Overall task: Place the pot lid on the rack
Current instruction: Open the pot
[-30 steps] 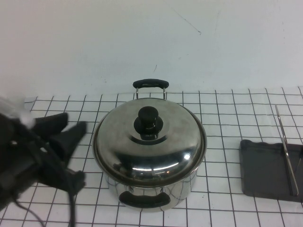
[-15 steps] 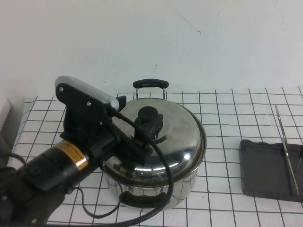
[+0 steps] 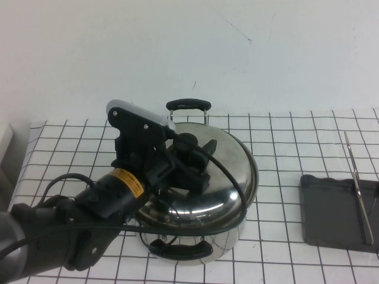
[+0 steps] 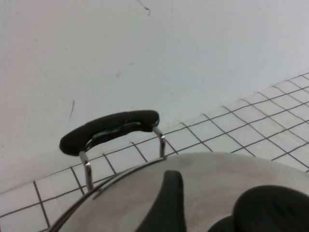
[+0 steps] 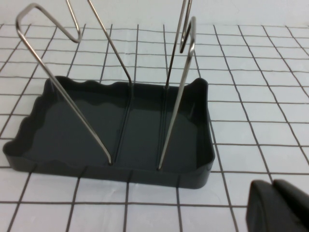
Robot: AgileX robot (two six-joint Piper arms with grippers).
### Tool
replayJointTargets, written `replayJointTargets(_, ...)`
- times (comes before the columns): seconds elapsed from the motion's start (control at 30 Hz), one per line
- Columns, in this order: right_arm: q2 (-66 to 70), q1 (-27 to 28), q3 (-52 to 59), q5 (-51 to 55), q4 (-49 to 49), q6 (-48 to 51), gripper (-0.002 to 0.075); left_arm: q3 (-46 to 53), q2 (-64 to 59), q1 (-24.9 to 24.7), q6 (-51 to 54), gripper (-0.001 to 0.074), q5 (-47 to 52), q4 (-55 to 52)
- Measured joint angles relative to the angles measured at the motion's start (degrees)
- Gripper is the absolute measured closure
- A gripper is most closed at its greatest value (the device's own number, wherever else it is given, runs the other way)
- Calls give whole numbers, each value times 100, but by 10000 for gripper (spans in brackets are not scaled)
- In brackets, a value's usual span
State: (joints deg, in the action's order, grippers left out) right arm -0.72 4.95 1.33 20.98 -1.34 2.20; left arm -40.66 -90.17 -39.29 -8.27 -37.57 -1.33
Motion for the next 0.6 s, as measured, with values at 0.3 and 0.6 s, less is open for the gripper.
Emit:
replayJointTargets(0.3, 0, 0, 0, 0, 0, 0, 729, 0, -214, 34, -331, 278, -217, 64)
replayJointTargets(0.6, 0, 0, 0, 0, 0, 0, 729, 0, -136, 34, -532, 415, -189, -10)
